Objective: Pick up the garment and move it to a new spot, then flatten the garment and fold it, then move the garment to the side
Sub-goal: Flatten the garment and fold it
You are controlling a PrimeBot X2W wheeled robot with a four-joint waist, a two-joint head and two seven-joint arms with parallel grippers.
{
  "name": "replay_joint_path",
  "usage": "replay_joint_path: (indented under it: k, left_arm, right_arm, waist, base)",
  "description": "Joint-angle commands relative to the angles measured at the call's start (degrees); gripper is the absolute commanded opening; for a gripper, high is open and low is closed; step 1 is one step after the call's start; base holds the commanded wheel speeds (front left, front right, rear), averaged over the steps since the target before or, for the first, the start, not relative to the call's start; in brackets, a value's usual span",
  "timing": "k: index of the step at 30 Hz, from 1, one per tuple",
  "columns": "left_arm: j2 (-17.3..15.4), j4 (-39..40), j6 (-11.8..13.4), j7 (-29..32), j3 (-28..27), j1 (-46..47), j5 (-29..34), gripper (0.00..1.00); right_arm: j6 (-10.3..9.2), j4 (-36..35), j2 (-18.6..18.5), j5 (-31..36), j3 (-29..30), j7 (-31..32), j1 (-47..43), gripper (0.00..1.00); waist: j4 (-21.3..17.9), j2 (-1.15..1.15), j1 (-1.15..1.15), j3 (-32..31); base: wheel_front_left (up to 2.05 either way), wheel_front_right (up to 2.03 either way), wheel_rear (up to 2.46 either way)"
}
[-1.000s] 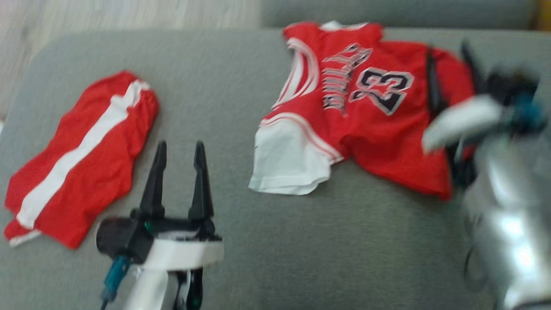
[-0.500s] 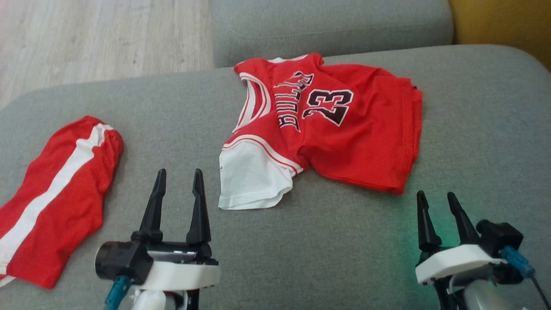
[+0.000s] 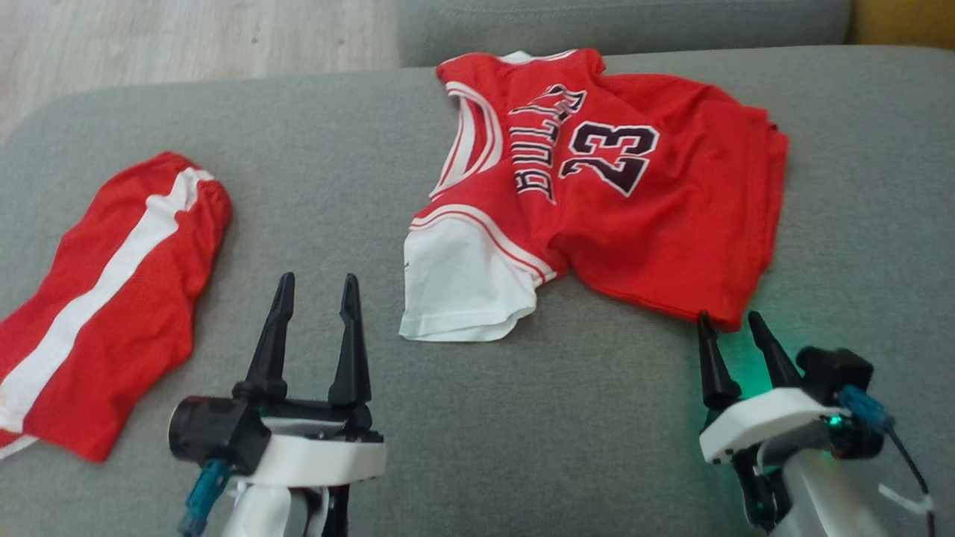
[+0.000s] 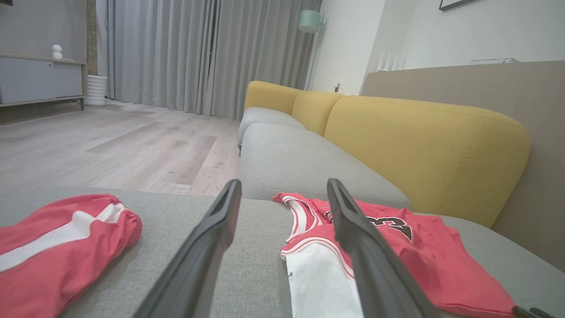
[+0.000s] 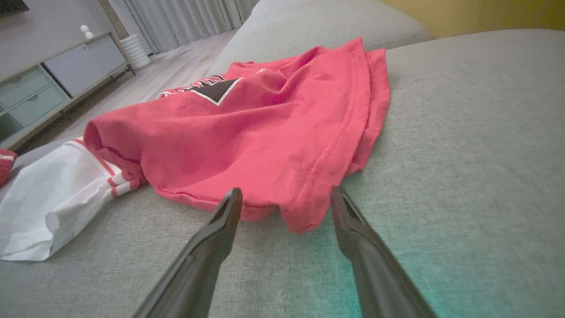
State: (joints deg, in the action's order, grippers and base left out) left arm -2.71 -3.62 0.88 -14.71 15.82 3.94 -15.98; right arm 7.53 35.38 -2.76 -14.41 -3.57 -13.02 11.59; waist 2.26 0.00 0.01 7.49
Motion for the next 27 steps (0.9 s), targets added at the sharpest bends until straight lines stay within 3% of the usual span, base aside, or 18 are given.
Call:
replay_joint_path:
  k: [1, 10, 11, 12, 19, 27]
  left_arm:
    - [-0.17, 1.47, -0.32, -0.29, -1.4, 2.46, 0.48, 1.0]
    - [-0.17, 0.96, -0.48, -0.29, -1.31, 3.36, 0.42, 1.0]
    - [-0.17, 0.92, -0.5, -0.29, -1.36, 3.38, 0.43, 1.0]
    - [-0.17, 0.89, -0.5, -0.29, -1.43, 3.36, 0.43, 1.0]
    - [-0.17, 0.79, -0.14, -0.29, -1.75, 2.82, 0.48, 1.0]
    - [-0.17, 1.15, 0.35, -0.29, -1.68, 2.2, 0.09, 1.0]
  right_arm:
    - [-0.04, -0.99, -0.12, 0.82, -1.44, -0.39, 2.13, 1.0]
    - [-0.04, 4.8, -0.12, 4.1, 0.33, -0.82, 5.51, 1.0]
    - [-0.04, 5.25, -0.12, 4.25, 0.72, -0.92, 5.77, 0.32]
    - [-0.04, 5.6, -0.12, 4.43, 1.01, -1.04, 5.99, 0.0]
    - [-0.04, 4.85, -0.12, 8.47, 5.2, -1.65, 6.97, 0.0]
    - [-0.04, -2.69, -0.12, 24.19, 19.82, 0.38, 6.46, 0.0]
  waist:
    - [0.54, 0.0, -0.01, 0.51]
    - [1.64, 0.0, -0.01, 1.31]
    - [1.62, 0.0, -0.01, 1.29]
    - [1.56, 0.0, -0.01, 1.24]
    - [0.14, 0.0, -0.01, 0.09]
    - [-1.33, 0.0, -0.01, -1.2]
  base:
    - [0.0, 0.0, 0.0]
    - [0.0, 0.0, 0.0]
    - [0.0, 0.0, 0.0]
    - [0.0, 0.0, 0.0]
    - [0.0, 0.0, 0.0]
    - [0.0, 0.0, 0.0]
